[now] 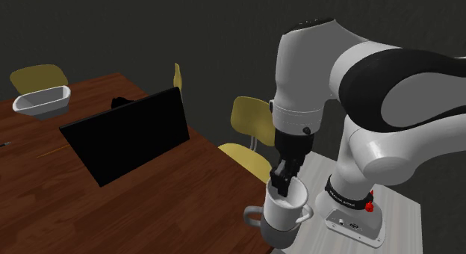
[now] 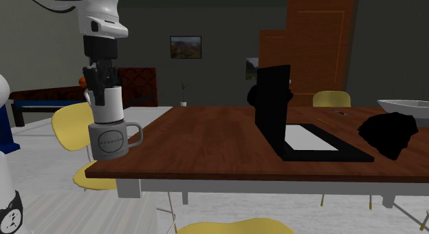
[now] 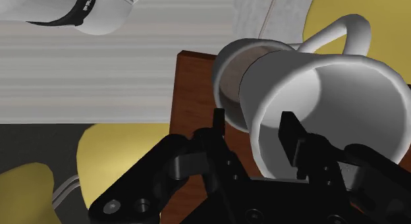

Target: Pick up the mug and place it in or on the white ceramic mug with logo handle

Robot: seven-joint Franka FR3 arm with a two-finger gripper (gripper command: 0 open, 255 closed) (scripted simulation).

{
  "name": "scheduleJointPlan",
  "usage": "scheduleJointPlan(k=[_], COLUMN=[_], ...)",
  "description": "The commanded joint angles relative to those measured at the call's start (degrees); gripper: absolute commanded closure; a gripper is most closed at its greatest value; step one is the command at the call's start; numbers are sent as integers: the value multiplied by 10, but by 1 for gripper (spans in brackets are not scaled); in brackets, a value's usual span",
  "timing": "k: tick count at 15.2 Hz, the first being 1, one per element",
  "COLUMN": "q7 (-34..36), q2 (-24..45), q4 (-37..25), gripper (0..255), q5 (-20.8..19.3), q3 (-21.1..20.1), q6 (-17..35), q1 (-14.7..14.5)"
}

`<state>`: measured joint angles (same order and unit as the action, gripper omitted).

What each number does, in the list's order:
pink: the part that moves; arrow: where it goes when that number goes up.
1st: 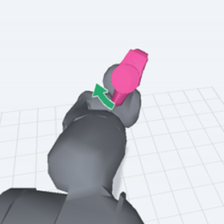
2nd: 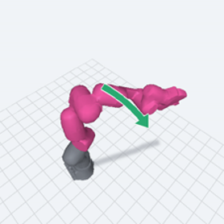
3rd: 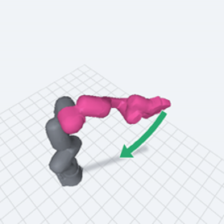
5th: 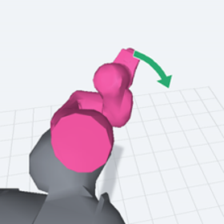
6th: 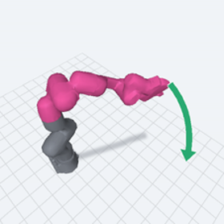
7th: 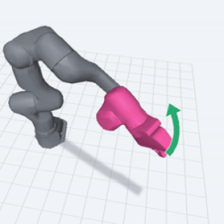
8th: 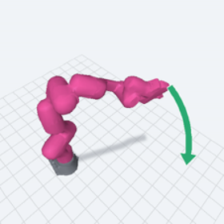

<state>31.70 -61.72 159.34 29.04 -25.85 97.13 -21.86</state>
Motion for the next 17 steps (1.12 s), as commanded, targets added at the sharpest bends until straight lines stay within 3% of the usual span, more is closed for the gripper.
scheduleJointPlan(k=[1,5,9,17], q7=[0,0,3,3], q2=[1,0,8,8], q4=[1,2,-69,-69], gripper=[0,0,0,0], q5=[0,1,-35,-35], q3=[0,-1,34,34], q6=[0,0,-63,-62], q1=[0,0,16,16])
